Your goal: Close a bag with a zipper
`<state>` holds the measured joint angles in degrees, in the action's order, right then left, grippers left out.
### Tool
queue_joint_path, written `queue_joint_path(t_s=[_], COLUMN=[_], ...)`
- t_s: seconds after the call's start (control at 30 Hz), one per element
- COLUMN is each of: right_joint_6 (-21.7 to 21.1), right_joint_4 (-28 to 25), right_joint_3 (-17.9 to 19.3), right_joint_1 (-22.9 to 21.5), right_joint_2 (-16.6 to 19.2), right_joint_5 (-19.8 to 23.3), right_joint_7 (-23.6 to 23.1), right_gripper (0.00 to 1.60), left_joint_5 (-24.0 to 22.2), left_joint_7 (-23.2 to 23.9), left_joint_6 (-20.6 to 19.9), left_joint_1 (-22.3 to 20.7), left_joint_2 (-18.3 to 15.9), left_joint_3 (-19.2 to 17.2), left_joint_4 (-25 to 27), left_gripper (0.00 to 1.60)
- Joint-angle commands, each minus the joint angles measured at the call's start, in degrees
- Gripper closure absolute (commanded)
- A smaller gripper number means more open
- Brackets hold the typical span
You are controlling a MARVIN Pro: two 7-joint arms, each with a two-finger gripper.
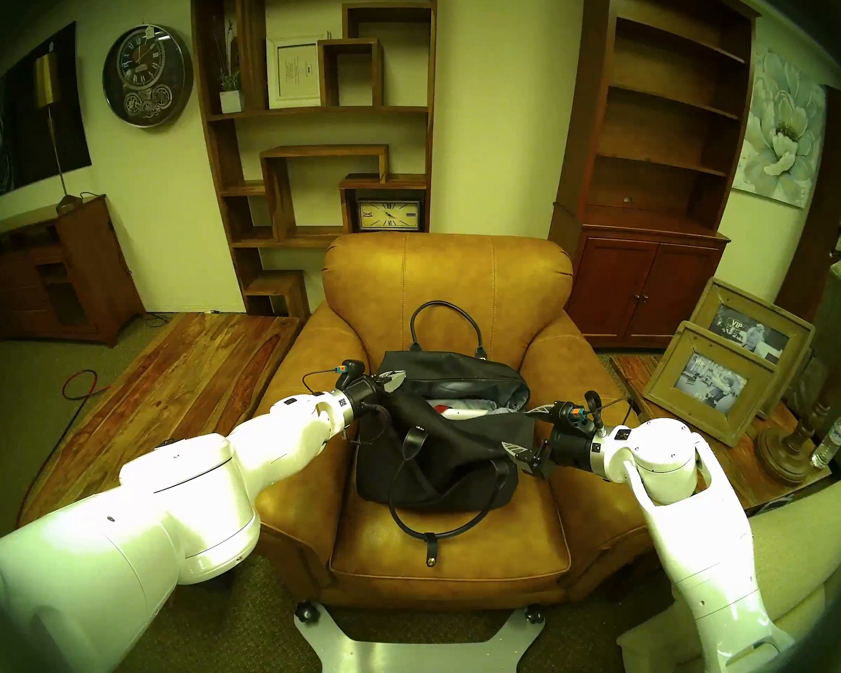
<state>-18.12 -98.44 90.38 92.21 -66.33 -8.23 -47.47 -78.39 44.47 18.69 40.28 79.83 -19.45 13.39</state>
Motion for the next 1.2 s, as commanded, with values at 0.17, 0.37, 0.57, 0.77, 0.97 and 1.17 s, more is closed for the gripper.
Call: queue_joint_path(t_s=[0.17,0.37,0.57,0.77,0.97,1.17], right_joint_6=[0.15,0.16,0.17,0.17,0.18,0.19], right_joint_4=[-0.93,-0.92,-0.86,-0.88,-0.83,-0.76], right_joint_3=[0.01,0.01,0.02,0.02,0.03,0.04], right_joint_1=[-0.49,-0.49,-0.51,-0.50,-0.51,-0.53], right_joint_2=[0.10,0.09,0.06,0.06,0.04,0.00], right_joint_5=[0.02,0.01,0.02,0.01,0.01,0.01], right_joint_7=[-0.11,-0.12,-0.11,-0.12,-0.11,-0.10], right_gripper=[0.00,0.00,0.00,0.00,0.00,0.00], left_joint_5=[3.33,4.40,2.58,-0.19,-1.53,-2.00], left_joint_7=[-1.69,-1.29,3.70,7.22,6.80,8.36], left_joint_6=[2.29,1.60,-0.56,-4.14,-4.17,-5.02], left_joint_1=[-1.73,-2.24,-2.51,-2.44,-2.90,-2.33], left_joint_2=[-0.23,-2.30,-4.22,-9.45,-12.10,-16.59], left_joint_3=[2.86,3.89,2.60,-0.07,-2.71,-4.37], left_joint_4=[4.72,7.89,11.45,17.92,15.66,13.08], left_gripper=[1.60,0.80,0.00,0.00,0.00,0.00])
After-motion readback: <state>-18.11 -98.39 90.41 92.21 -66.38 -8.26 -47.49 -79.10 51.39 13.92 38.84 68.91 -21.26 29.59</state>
